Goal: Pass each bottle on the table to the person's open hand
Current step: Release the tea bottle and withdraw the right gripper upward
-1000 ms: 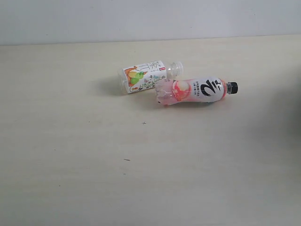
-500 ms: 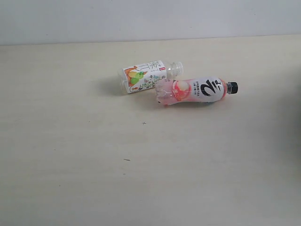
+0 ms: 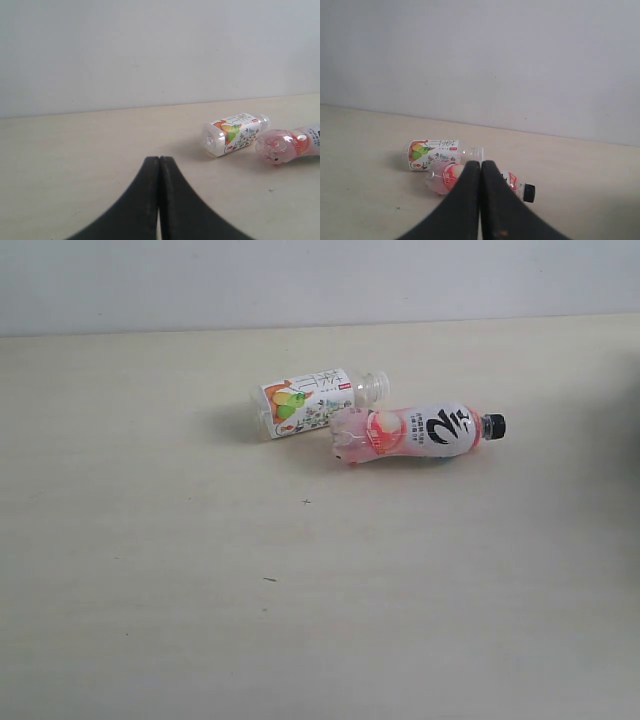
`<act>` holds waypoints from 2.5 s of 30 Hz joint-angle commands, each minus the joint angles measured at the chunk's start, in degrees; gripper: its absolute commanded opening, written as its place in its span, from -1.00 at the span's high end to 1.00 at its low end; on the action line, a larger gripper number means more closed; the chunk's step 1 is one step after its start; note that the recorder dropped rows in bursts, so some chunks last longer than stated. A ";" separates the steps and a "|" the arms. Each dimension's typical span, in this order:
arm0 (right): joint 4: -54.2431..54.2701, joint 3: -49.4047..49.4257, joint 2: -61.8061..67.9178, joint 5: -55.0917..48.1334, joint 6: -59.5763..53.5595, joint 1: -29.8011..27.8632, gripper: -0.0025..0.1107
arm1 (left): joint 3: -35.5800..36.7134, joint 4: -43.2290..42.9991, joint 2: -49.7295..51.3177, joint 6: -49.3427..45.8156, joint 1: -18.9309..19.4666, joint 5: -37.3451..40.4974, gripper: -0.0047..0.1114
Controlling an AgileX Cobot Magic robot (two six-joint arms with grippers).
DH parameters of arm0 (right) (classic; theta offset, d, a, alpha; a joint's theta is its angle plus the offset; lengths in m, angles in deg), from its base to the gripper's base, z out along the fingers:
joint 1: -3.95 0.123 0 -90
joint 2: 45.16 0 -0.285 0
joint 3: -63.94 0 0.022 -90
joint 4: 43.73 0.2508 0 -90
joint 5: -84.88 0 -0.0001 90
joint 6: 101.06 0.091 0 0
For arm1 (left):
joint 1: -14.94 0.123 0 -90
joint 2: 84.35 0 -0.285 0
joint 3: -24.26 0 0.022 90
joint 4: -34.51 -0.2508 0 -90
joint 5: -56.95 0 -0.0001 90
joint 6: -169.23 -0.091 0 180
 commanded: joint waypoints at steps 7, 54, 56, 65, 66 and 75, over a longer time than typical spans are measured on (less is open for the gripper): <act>0.04 0.18 -0.33 -1.83 0.03 0.24 0.96 | 0.01 0.03 -0.35 0.40 -0.02 -0.22 0.92; -32.76 -4.08 -0.33 3.64 6.02 0.24 0.96 | 0.01 0.03 -0.35 0.40 -0.02 -0.22 0.92; -33.51 -4.46 -0.33 5.03 6.59 0.24 0.96 | 0.01 0.03 -0.35 0.40 -0.02 -0.22 0.92; -37.31 -9.71 5.00 -16.56 9.38 3.35 0.96 | 0.01 0.03 -0.35 0.40 -0.02 -0.22 0.92; -38.03 -10.42 6.10 -17.98 9.38 4.13 0.96 | 0.01 0.03 -0.35 0.40 -0.02 -0.22 0.92; -40.18 -21.68 27.11 -31.47 8.81 11.78 0.96 | 0.01 0.03 -0.35 0.40 -0.02 -0.22 0.92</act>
